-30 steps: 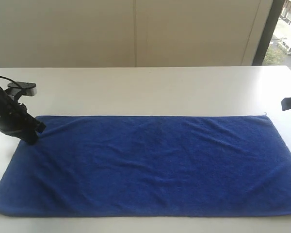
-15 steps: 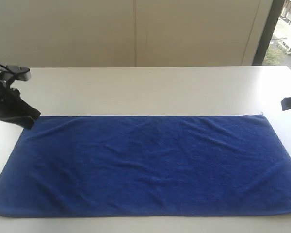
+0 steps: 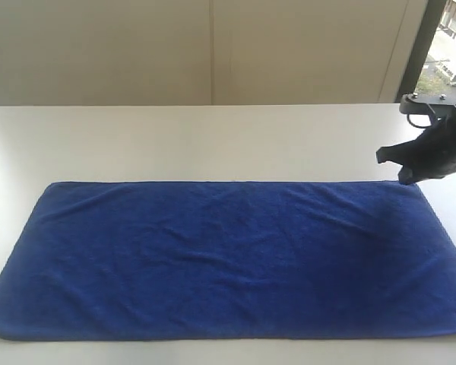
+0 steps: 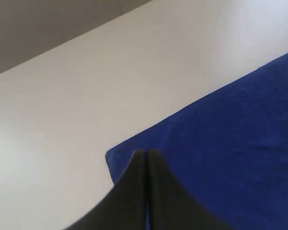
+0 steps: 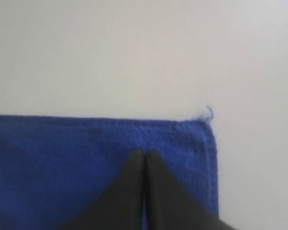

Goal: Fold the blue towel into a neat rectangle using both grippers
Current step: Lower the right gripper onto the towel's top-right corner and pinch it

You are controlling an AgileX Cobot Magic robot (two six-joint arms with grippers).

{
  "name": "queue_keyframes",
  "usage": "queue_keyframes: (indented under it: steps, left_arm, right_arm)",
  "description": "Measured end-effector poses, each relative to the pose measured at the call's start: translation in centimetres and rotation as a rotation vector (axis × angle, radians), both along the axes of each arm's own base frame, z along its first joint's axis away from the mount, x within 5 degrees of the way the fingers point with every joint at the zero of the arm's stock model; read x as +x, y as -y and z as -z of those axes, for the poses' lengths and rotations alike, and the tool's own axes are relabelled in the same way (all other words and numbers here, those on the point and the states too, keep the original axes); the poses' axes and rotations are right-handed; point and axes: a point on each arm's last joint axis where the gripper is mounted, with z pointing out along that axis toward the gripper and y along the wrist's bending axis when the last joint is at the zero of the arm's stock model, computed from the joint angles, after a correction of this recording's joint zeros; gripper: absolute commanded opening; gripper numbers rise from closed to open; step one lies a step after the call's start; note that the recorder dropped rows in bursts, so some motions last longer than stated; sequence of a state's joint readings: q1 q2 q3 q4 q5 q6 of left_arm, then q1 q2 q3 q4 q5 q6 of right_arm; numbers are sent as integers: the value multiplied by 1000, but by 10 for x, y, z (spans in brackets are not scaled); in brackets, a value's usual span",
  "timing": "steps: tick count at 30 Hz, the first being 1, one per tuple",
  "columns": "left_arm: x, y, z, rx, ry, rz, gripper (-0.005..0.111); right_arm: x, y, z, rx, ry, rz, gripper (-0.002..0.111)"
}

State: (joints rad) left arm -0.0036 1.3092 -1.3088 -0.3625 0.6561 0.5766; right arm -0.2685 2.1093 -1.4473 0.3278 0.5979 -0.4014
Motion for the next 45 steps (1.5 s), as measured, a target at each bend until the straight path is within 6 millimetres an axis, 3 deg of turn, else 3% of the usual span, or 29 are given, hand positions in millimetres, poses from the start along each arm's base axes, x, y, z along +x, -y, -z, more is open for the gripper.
queue_keyframes:
  steps: [3,8,36,40,45]
  left_arm:
    - [-11,1,-8,-3,14,10,0]
    - [-13,1,-9,-5,9,15,0]
    - [-13,1,-9,-5,8,16,0]
    - [-13,1,-9,-3,8,17,0]
    - [-14,1,-8,-2,1,22,0]
  right_arm:
    - [15,-1,6,7,8,4,0]
    - [20,2,20,-8,-33,-7,0]
    - [38,10,22,-39,-38,-16,0]
    - [34,8,9,-28,-55,-27,11]
    - [20,3,-38,-32,-56,-90,41]
